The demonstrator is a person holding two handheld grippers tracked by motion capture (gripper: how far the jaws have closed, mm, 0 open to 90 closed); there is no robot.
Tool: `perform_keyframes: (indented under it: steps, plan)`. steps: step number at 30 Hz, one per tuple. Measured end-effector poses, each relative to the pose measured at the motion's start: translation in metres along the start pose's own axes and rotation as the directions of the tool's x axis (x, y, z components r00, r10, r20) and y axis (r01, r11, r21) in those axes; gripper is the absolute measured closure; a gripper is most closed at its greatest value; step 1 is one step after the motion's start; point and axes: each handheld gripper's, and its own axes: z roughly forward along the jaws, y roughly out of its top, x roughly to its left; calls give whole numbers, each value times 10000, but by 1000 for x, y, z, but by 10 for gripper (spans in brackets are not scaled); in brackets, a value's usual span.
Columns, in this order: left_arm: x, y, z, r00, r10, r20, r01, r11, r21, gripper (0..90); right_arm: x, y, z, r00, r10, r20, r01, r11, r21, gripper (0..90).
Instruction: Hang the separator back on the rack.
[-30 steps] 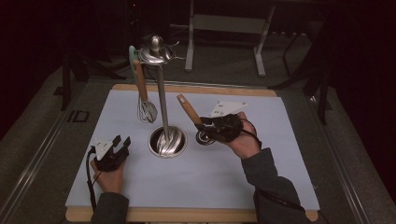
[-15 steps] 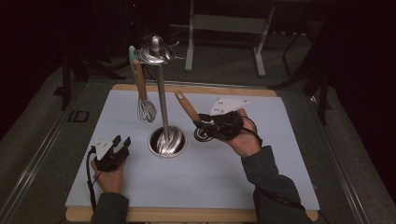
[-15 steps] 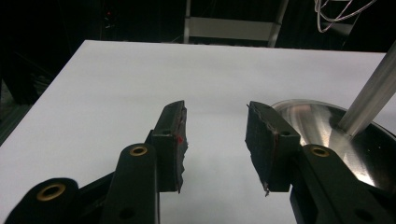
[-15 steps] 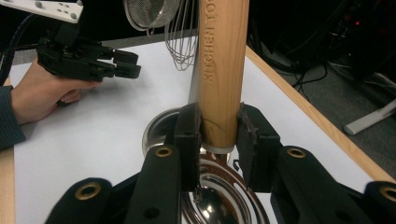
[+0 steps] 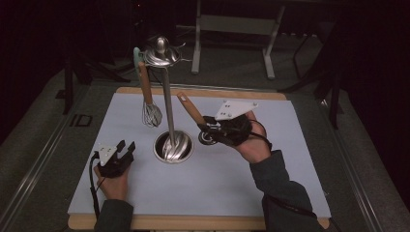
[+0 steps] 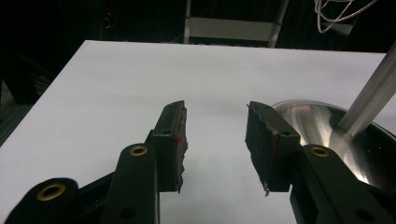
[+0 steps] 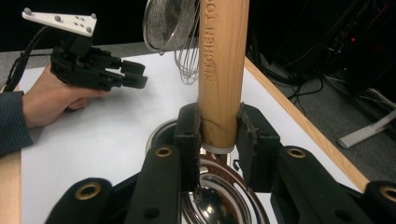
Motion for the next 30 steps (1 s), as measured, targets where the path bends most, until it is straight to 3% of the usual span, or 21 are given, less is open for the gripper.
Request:
perform_keyframes:
  steps: [30]
  plan:
    - [0,0,1,10000,4,6,-4,10000,36,579,5,24,-13,9995,-284,102,290,9976,-636,712]
